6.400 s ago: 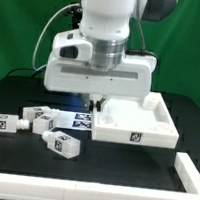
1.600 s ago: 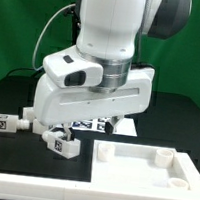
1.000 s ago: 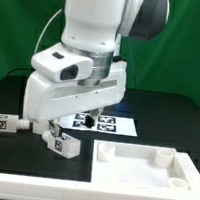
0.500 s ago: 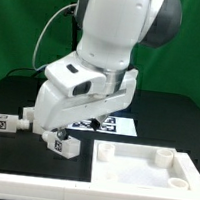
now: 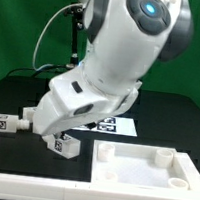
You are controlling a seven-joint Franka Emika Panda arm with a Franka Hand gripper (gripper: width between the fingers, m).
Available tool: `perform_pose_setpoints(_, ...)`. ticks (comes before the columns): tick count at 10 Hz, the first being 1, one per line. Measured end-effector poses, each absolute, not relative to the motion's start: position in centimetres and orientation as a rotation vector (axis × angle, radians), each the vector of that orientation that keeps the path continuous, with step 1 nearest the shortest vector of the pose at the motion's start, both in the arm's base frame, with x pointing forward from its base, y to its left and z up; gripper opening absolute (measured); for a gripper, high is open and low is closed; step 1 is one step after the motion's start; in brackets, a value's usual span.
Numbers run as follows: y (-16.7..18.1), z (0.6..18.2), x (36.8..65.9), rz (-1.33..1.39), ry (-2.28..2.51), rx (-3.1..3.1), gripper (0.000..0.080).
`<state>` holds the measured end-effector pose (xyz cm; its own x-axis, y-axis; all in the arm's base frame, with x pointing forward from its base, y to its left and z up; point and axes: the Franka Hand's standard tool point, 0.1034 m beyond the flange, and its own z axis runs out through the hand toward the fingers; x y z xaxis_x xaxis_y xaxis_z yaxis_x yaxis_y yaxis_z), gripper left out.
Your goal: Assemble one leg
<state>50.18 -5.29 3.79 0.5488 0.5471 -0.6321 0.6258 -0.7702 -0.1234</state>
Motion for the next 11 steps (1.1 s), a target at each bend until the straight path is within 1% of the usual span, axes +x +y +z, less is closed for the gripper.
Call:
perform_pose_setpoints(2, -5.1, 3.3, 49.8, -1.203, 1.005, 2.568, 0.0649)
perform_pose_setpoints(3, -6.4, 3.2, 50.5, -1.224, 0.998, 2.517, 0.0649)
perform_pose_setpoints(4, -6.8, 3.7, 50.7, -1.228, 0.992, 2.494, 0.0649)
perform_pose_setpoints(6, -8.3, 5.1, 51.1, -1.147, 1.009, 2.53, 0.0649)
perform_pose_setpoints(7, -8.6, 5.2, 51.0, -1.144, 1.004, 2.534, 0.0649)
perform_pose_setpoints(11, -8.5, 5.0, 50.9, -1.15, 1.007, 2.531, 0.0649)
